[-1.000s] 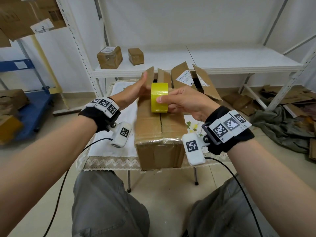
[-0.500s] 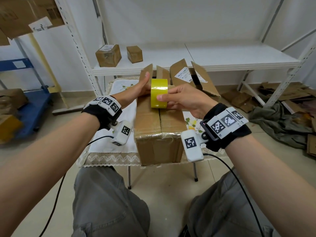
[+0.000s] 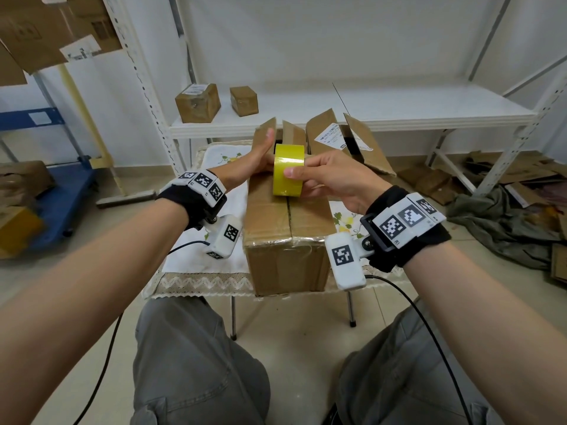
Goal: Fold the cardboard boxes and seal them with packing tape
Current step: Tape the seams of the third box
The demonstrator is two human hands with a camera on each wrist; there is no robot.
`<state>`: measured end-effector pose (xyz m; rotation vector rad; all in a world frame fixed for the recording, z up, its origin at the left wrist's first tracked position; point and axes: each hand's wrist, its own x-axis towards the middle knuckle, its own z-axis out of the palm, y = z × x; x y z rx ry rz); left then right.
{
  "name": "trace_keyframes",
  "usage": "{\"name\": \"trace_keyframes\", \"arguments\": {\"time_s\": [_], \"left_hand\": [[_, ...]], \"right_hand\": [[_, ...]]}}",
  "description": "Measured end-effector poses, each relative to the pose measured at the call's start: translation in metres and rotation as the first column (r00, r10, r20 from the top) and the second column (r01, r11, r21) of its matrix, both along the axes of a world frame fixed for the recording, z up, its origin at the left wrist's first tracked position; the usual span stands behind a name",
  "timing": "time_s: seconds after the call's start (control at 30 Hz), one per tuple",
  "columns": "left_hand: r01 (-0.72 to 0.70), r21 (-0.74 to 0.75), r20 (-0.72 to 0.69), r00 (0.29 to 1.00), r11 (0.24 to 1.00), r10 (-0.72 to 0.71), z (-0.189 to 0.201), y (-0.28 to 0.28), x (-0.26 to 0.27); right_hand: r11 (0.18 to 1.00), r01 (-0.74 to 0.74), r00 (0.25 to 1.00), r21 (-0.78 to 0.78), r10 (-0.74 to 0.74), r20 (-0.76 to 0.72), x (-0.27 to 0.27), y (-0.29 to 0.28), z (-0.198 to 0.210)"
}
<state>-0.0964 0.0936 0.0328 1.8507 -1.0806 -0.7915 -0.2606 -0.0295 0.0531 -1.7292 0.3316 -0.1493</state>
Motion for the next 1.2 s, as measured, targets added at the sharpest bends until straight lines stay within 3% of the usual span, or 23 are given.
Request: {"name": "trace_keyframes", "arguments": {"time_s": [0.27, 0.63, 0.8, 1.0, 1.2], "left_hand": [[-0.019, 0.0, 0.017, 1.0, 1.0, 0.019, 0.003, 0.001, -0.005], [-0.141, 0.095, 0.115, 0.985, 0.985, 0.13, 0.018, 0.005, -0.031], [-0.087, 0.147, 0.173, 0.983, 0.985, 0.061, 0.017, 0.005, -0.03], [0.012, 0.245, 0.402, 0.909, 0.97, -0.113, 0.012, 0.006, -0.016], [0.052, 0.353, 0.589, 0.764, 0.934, -0.265, 0.017, 0.007, -0.02]], "right_hand": [[1.0, -0.027, 1.0, -0.012, 0.027, -0.014, -0.004, 0.005, 0.008], [0.986, 0.001, 0.996, 0.166, 0.015, -0.091, -0.013, 0.02, 0.017], [0.965, 0.007, 0.995, 0.261, 0.019, -0.098, -0.024, 0.03, 0.019], [0.917, -0.069, 0.994, 0.393, 0.098, -0.053, -0.041, 0.034, 0.021], [0.854, -0.195, 0.978, 0.482, 0.21, 0.024, -0.046, 0.04, 0.018]]}}
